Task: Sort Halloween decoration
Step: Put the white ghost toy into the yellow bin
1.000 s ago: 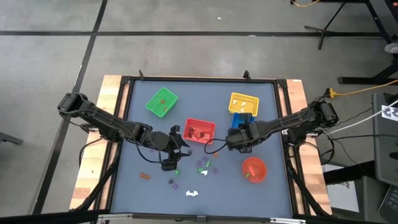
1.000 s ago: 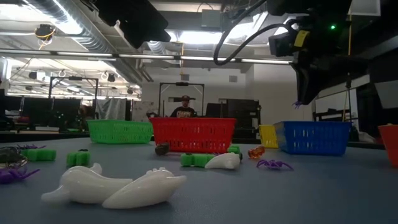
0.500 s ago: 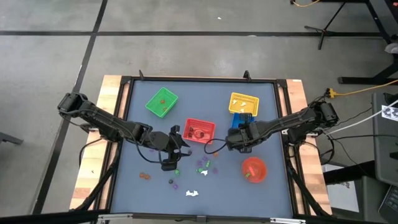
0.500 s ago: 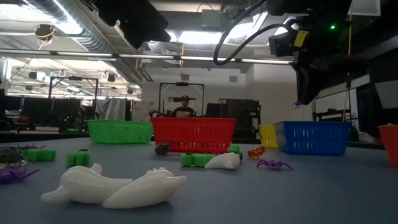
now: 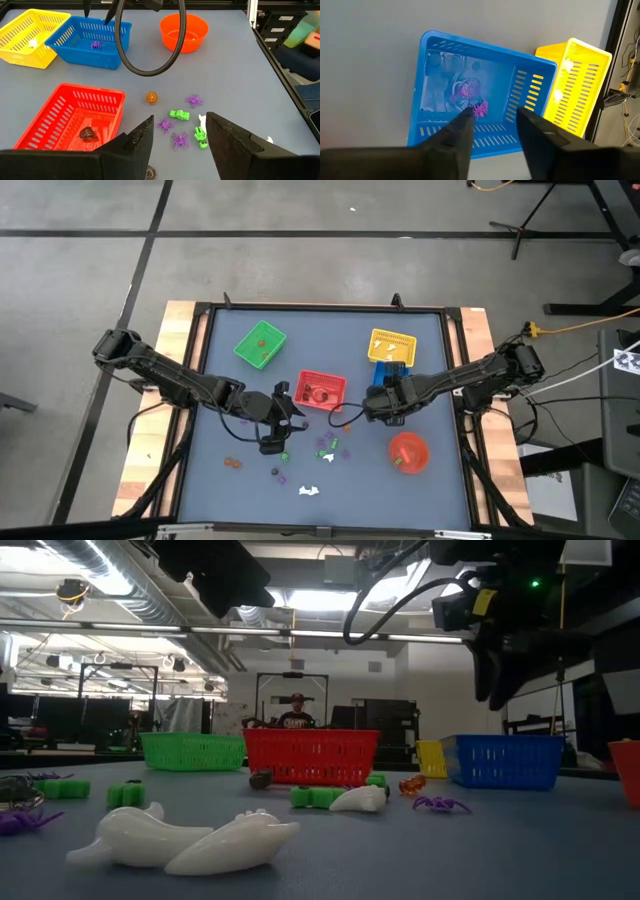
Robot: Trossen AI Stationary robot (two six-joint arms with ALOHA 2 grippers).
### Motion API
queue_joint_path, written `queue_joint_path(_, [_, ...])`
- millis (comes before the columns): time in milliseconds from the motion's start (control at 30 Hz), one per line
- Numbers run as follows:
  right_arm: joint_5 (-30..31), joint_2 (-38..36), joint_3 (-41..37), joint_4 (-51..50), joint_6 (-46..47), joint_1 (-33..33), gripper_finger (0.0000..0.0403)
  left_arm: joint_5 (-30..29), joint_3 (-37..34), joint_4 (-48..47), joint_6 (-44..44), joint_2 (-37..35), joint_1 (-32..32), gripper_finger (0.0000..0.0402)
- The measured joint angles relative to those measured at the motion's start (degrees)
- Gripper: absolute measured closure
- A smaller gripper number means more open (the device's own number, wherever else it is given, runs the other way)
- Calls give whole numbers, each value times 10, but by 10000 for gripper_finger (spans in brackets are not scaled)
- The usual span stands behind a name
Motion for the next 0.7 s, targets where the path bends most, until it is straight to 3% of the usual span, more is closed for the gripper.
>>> queue_joint_path(300, [0, 0, 0, 0, 0, 0, 180, 0, 0, 0, 0, 0, 0, 237])
queue_joint_path(700, [0, 0, 0, 2, 0, 0, 175, 0, 0, 48, -4, 32, -27, 237])
